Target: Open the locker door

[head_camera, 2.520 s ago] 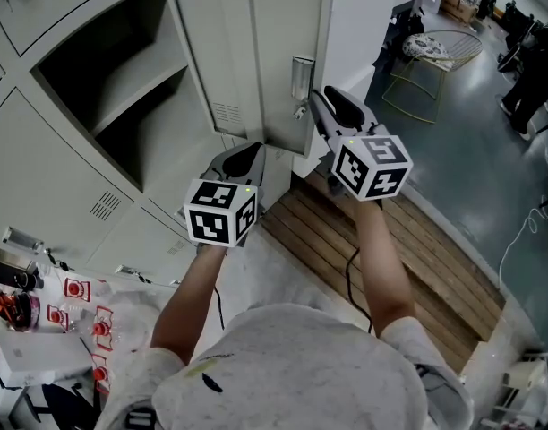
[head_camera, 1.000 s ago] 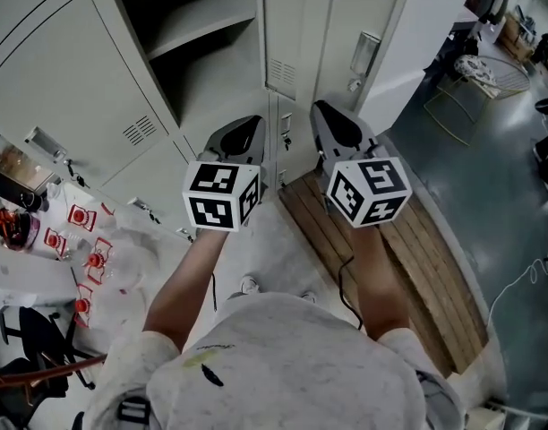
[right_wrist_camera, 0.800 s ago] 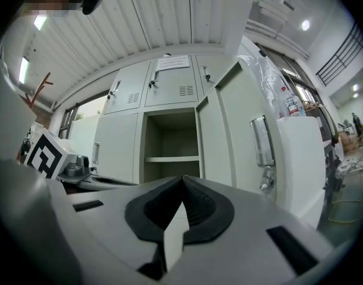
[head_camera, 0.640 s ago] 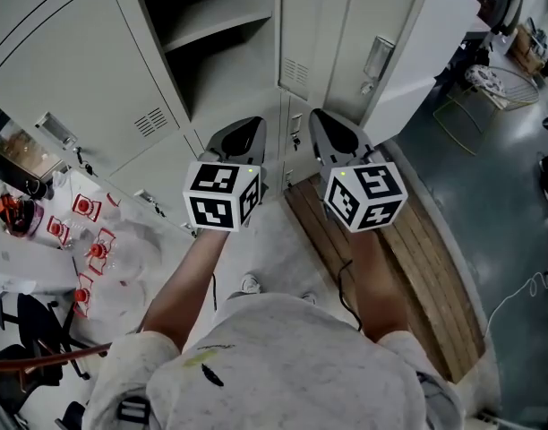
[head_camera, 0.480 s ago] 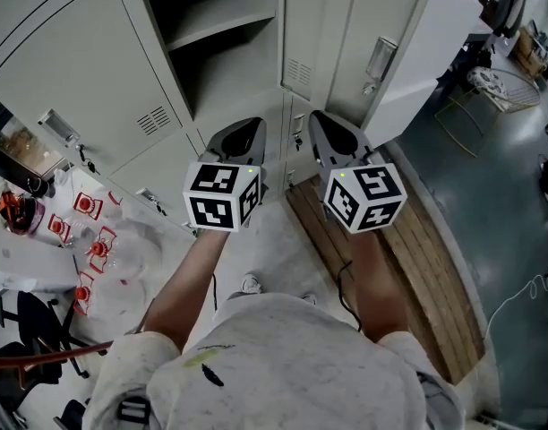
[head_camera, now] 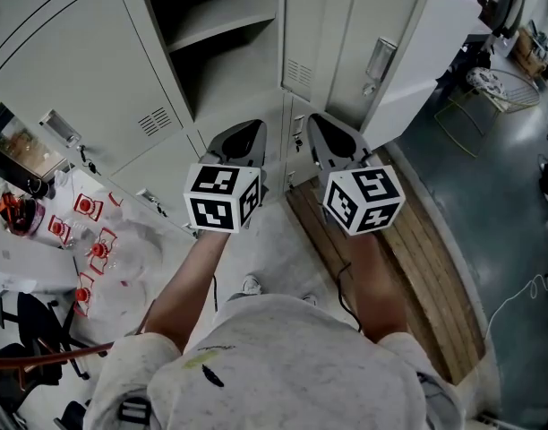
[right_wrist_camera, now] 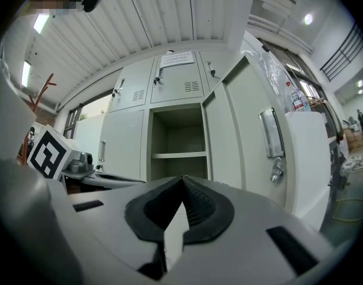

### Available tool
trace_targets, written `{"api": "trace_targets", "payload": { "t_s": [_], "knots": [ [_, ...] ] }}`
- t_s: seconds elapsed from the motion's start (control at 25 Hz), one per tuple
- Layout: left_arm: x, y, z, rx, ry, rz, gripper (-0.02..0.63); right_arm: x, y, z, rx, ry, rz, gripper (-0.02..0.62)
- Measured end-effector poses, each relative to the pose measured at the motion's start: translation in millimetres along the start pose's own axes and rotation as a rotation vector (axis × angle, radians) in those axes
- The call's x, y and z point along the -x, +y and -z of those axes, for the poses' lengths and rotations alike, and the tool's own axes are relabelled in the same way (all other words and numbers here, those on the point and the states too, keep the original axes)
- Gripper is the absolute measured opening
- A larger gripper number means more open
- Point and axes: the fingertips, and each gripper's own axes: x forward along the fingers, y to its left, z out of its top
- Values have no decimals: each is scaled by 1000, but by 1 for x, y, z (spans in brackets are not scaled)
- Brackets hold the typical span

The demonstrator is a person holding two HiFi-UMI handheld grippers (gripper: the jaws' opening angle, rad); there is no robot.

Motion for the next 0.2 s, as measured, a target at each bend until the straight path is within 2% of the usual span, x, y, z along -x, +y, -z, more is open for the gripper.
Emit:
{"api": "trace_targets", "payload": {
  "t_s": [0.2],
  "knots": [
    [0,1,1,0,1,3,6,-1,1,1,-1,-2,0,3]
  ]
}}
